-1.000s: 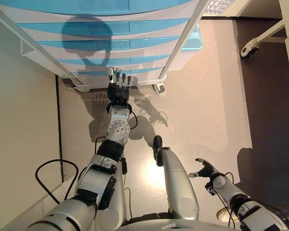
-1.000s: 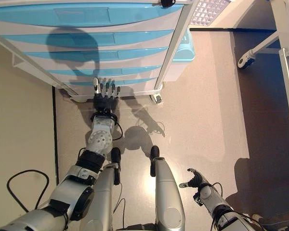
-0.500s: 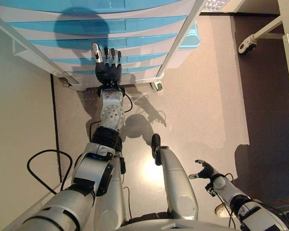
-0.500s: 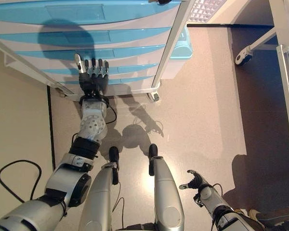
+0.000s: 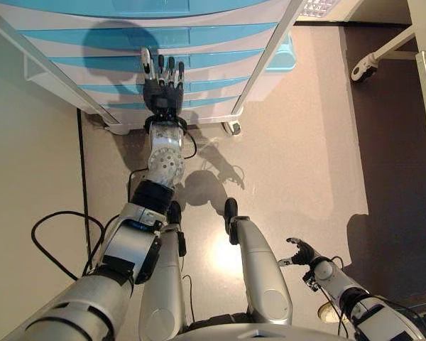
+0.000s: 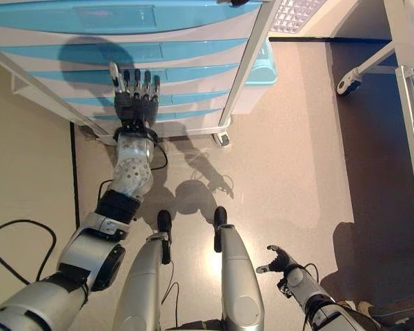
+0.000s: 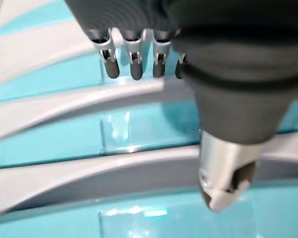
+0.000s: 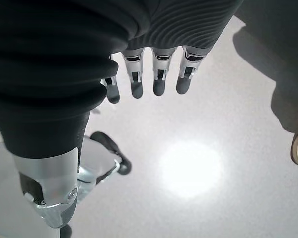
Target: Open the drawer and pick up the medicine
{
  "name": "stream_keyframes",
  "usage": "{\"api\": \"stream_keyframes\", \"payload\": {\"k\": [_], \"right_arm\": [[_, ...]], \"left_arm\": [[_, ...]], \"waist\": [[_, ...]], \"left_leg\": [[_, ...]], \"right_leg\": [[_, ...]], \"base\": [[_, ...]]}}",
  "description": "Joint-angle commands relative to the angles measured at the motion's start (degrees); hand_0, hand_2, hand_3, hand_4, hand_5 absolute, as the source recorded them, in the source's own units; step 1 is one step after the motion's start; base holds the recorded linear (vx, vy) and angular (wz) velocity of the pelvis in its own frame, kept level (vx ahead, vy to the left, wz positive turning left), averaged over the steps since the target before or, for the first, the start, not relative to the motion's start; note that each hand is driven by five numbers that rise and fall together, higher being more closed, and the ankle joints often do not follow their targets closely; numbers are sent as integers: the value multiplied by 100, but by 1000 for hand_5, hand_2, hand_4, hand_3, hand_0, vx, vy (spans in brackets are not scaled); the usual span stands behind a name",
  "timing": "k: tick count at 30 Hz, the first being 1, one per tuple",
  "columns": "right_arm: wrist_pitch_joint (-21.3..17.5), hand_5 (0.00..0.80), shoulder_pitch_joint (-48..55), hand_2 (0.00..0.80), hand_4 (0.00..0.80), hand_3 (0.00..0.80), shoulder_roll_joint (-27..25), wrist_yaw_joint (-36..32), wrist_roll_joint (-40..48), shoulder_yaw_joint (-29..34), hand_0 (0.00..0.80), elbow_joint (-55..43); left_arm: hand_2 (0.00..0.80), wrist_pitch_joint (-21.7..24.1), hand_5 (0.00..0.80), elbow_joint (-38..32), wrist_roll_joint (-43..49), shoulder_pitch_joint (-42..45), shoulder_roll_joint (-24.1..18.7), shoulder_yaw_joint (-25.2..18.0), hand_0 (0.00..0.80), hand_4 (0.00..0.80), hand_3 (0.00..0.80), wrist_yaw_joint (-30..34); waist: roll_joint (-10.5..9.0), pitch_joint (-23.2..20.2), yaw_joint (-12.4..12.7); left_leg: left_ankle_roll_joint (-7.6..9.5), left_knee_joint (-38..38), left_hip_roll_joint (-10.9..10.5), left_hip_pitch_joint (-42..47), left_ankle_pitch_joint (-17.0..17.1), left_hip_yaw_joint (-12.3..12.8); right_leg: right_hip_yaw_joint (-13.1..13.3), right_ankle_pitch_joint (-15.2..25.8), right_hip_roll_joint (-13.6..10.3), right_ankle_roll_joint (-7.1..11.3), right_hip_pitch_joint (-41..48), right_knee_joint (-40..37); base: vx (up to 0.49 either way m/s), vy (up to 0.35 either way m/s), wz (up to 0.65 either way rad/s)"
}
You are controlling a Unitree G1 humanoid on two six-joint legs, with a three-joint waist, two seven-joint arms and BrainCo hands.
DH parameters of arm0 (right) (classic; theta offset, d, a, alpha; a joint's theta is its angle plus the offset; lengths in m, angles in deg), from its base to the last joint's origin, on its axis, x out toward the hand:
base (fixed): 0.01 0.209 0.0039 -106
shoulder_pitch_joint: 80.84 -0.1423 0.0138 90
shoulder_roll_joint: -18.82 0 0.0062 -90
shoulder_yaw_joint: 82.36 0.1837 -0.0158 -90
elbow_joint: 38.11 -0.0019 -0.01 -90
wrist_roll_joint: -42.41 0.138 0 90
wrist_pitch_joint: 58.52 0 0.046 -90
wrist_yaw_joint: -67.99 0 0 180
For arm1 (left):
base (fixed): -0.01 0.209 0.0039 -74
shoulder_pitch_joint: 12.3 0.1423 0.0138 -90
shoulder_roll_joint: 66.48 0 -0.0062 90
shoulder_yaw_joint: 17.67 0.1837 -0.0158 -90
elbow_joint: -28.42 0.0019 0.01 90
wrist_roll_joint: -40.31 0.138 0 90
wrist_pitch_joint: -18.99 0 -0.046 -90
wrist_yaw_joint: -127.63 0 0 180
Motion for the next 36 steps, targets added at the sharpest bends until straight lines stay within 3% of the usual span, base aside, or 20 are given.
{"api": "stream_keyframes", "payload": {"k": [1, 14, 26, 36], "right_arm": [[8, 0, 275, 0, 0, 0, -382, -49, -14, -226, 0, 91], [-9, 0, 215, 0, 0, 0, -406, -96, -48, -270, 0, 60], [18, 0, 114, 0, 0, 0, -318, 101, -49, -81, 0, -49], [39, 0, 164, 0, 0, 0, -340, 179, -42, 4, 0, -152]], "left_arm": [[0, 57, 0, -496, 402, -1442, -261, 270, 0, 0, 0, 657], [0, -87, 0, -423, 381, -1241, -370, 327, 0, 0, 0, 729], [0, -210, 0, 31, 616, 177, 277, -294, 0, 0, 0, 353], [0, -227, 0, 15, 748, 416, 592, -354, 0, 0, 0, 294]], "waist": [[200, -492, -54], [243, -443, -39], [109, -220, 40], [64, -186, 54]], "left_leg": [[140, 279, -115, -36, -407, 93], [141, 281, -127, -49, -386, 108], [140, 325, -100, -171, -350, 149], [140, 337, -96, -189, -343, 132]], "right_leg": [[22, 743, -34, 310, -71, -497], [36, 774, -47, 304, -95, -474], [38, 818, -40, 252, -203, -448], [43, 805, -17, 236, -219, -419]], "base": [[0, 0, 0], [0, 0, 0], [-11, -1, -2], [0, 0, 0]]}}
